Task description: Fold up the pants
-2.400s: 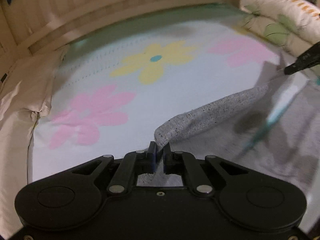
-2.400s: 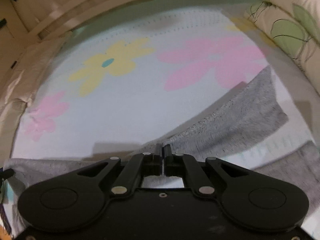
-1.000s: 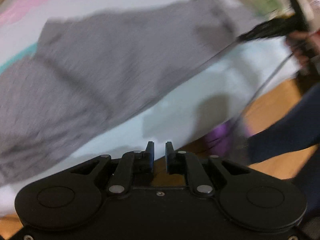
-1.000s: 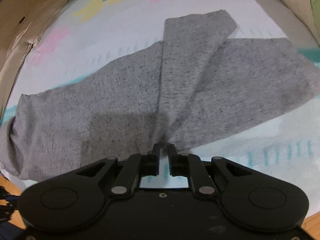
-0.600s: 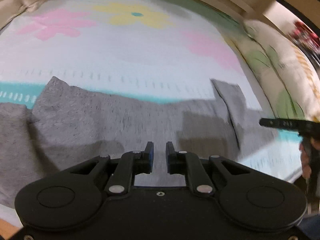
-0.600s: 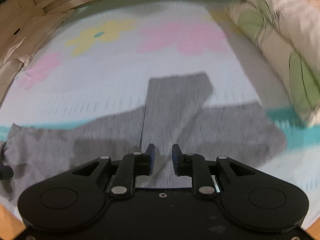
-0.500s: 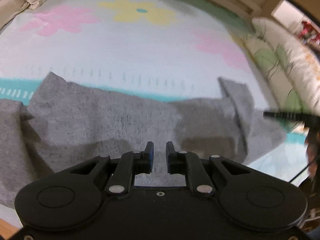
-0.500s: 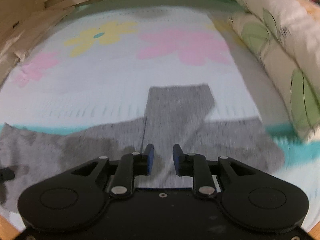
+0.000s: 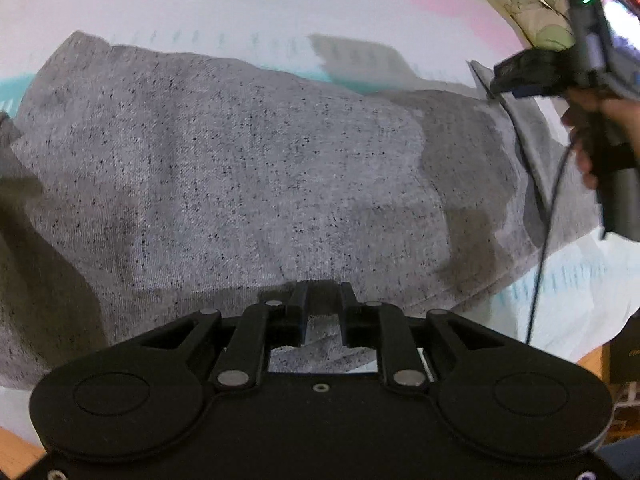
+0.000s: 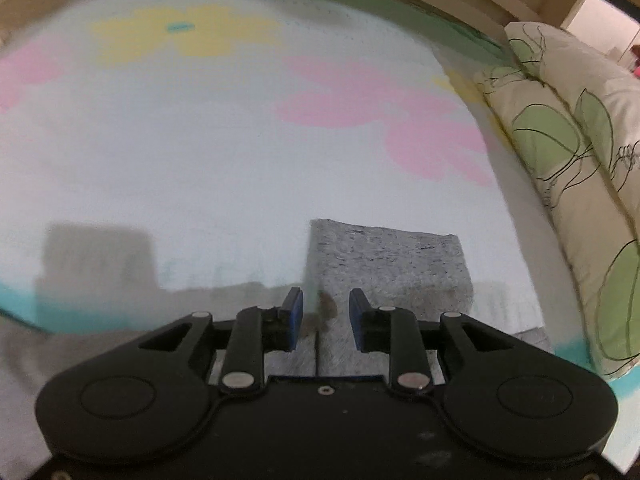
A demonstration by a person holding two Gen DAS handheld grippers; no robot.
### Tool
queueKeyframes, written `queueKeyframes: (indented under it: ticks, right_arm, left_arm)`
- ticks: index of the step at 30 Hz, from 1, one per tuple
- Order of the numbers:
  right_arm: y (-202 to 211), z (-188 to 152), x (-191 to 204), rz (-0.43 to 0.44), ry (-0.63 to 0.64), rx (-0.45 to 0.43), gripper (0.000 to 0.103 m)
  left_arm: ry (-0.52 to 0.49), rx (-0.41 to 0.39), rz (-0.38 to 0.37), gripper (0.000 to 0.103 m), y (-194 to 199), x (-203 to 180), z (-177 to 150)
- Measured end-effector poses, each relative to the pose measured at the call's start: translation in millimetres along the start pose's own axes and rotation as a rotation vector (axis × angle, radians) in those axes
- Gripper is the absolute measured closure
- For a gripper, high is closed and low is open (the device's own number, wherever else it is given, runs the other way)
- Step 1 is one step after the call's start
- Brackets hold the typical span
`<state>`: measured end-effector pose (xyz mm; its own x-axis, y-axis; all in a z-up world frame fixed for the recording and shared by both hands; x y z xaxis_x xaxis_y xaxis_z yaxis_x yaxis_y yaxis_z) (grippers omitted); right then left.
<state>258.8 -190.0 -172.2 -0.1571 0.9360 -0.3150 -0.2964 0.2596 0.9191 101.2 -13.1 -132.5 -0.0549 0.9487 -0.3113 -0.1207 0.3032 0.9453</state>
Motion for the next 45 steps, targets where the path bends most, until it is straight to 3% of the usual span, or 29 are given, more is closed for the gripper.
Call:
queueKeyframes:
  ticks: [3, 5, 7, 15, 19, 23, 27, 31, 38, 42, 45]
  right_arm:
    - [-17, 0, 0, -0.088, 0.006, 0.034, 0.076]
    - [-24, -2, -5, -0.086, 0.01, 0.038, 0.084]
    - [-22, -3, -11, -0.041, 0.006, 0.023, 0.102]
    - [29, -15, -109, 0.122, -0.24, -0.102, 0.102]
    - [37, -47, -167, 0.207, -0.406, -0.105, 0.102]
    - [20, -92, -200, 0.303, -0.555, -0.049, 0.102]
    - [-9, -130, -208, 0.327, -0.638, 0.004, 0.102]
    - [-23, -145, -205, 0.332, -0.668, 0.005, 0.102]
    - [13, -154, -209, 0.321, -0.661, -0.095, 0.102]
    - [-4, -173, -203, 0.291, -0.66, -0.031, 0.102]
    - [-17, -183, -202, 0.317, -0.694, 0.002, 0.101]
  left_arm:
    - [0.001, 0.005, 0.004, 0.077, 2, 1, 4]
    - [-0.004, 0.004, 0.014, 0.077, 2, -3, 5]
    - [-0.014, 0.004, 0.024, 0.077, 3, -4, 5]
    - [-0.025, 0.01, 0.033, 0.077, -5, -4, 8]
    - [-0.024, 0.01, 0.033, 0.077, -7, -12, 19]
    - [-0.044, 0.004, 0.048, 0.077, -8, -15, 20]
    - [-0.075, -0.005, 0.074, 0.077, -11, -20, 21]
    - [-0.088, -0.005, 0.087, 0.077, -14, -23, 23]
    - [-0.115, -0.018, 0.098, 0.077, -11, -31, 25]
    - [-0.17, -0.04, 0.101, 0.077, -12, -46, 26]
    - [-0.223, -0.061, 0.098, 0.077, -13, -61, 29]
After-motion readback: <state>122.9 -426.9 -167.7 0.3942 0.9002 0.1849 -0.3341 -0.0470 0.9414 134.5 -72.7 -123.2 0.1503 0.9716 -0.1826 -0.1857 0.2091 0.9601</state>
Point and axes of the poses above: each gripper's, at about its wrist camera, not at the fingertips, and y roughly against the way its jaws point, x to its left, z to its top, the point moved 9 cm from there along -y, roughly the way its jaws point, and after that the axes turned 12 degrees about x, right-handed, at the moved point
